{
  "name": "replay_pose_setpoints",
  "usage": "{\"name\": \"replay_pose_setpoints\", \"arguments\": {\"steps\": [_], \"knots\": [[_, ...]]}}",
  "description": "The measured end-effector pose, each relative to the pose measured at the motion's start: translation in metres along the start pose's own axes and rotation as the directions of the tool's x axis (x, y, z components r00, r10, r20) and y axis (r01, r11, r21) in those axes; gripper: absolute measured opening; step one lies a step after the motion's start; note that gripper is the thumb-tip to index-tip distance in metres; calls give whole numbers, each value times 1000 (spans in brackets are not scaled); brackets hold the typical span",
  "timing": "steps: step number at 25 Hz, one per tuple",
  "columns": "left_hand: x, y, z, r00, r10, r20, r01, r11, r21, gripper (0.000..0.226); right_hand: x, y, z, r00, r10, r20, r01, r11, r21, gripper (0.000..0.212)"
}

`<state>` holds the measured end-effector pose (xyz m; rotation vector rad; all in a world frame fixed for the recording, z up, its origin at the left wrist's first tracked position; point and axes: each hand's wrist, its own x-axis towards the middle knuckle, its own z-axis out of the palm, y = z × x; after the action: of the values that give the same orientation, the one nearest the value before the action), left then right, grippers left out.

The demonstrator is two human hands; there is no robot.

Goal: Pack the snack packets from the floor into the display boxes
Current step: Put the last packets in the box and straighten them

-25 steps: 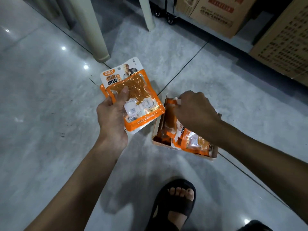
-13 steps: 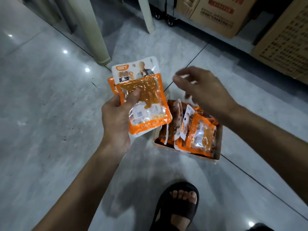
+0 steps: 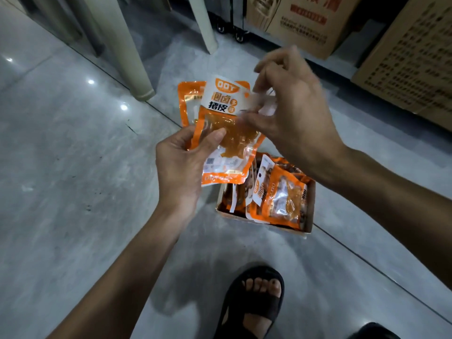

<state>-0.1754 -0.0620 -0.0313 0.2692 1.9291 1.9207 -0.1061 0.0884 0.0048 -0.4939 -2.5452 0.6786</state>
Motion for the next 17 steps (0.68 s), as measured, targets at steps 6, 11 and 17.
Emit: {"name": "replay_pose_setpoints", "arguments": {"steps": [6,11,17], "knots": [[10,-13,-9,986,-31,-165,30,1000,-10,21,-28,-2,-41,972,222,80,-217,974,-71,11],[8,-19,-10,972,-64,-227,62,998,-15,24,-38,-16,-22,918,372,136,-363,928,-87,8],[9,-20,-17,971,-60,-232,51,998,-46,25,-24,-21,19,867,480,131,-478,877,-46,8]]}}
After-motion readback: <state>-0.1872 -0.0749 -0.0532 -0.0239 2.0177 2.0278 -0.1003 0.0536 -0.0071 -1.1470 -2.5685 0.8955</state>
